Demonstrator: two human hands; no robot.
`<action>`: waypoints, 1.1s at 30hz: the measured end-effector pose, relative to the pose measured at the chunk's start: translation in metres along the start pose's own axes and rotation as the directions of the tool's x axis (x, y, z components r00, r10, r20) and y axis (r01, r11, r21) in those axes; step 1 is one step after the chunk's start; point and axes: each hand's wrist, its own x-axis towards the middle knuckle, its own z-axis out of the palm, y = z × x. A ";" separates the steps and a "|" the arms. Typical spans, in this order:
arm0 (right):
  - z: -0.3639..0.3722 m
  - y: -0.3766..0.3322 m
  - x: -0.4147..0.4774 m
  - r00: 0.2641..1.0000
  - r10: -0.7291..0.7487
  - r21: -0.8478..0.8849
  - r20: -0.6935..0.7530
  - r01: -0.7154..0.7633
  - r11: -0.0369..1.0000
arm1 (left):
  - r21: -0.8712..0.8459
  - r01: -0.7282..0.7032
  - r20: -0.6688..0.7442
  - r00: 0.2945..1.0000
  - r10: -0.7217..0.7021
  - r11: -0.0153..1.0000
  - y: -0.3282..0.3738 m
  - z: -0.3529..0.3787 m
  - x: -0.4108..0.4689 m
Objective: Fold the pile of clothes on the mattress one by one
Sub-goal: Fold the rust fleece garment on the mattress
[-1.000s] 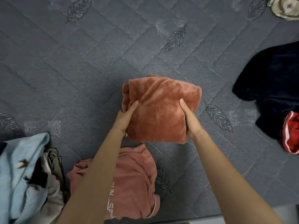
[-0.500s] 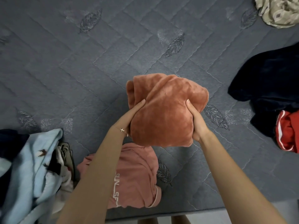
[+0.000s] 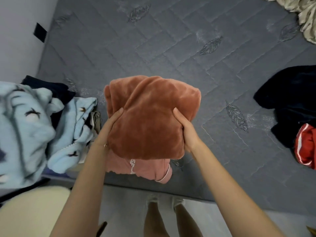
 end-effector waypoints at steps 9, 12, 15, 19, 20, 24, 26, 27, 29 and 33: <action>0.019 0.116 0.014 0.987 0.024 -0.006 -0.160 -0.025 1.000 | 0.153 -0.127 -0.157 0.976 0.151 0.980 -0.067 -0.075 0.008; 0.012 0.142 0.025 0.973 -0.001 -0.098 -0.231 -0.023 0.995 | 0.183 -0.093 -0.170 0.978 0.125 0.979 -0.094 -0.083 0.025; 0.001 0.165 0.034 0.959 -0.040 -0.255 -0.279 -0.034 0.966 | 0.253 -0.077 -0.178 0.976 0.125 0.965 -0.121 -0.092 0.037; -0.004 0.180 0.044 0.942 -0.058 -0.399 -0.330 -0.084 0.913 | 0.279 -0.116 -0.143 0.977 0.161 0.953 -0.135 -0.100 0.048; -0.005 0.181 0.047 0.937 -0.059 -0.385 -0.343 -0.082 0.919 | 0.286 -0.122 -0.133 0.977 0.166 0.950 -0.136 -0.100 0.051; -0.008 0.178 0.053 0.934 -0.066 -0.386 -0.352 -0.080 0.919 | 0.343 -0.151 -0.122 0.972 0.203 0.927 -0.138 -0.103 0.056; -0.007 0.174 0.050 0.928 -0.057 -0.412 -0.368 -0.108 0.905 | 0.425 -0.179 -0.133 0.957 0.257 0.887 -0.138 -0.105 0.052; -0.005 0.170 0.047 0.916 -0.057 -0.420 -0.398 -0.127 0.899 | 0.477 -0.195 -0.149 0.943 0.297 0.857 -0.137 -0.104 0.049; 0.001 0.158 0.038 0.876 -0.182 -0.493 -0.446 -0.071 0.867 | 0.590 -0.216 -0.174 0.907 0.384 0.778 -0.129 -0.100 0.036; 0.024 0.121 0.001 0.823 -0.498 -0.914 -0.273 -0.061 0.400 | 0.862 -0.304 -0.016 0.783 0.622 0.405 -0.098 -0.077 -0.007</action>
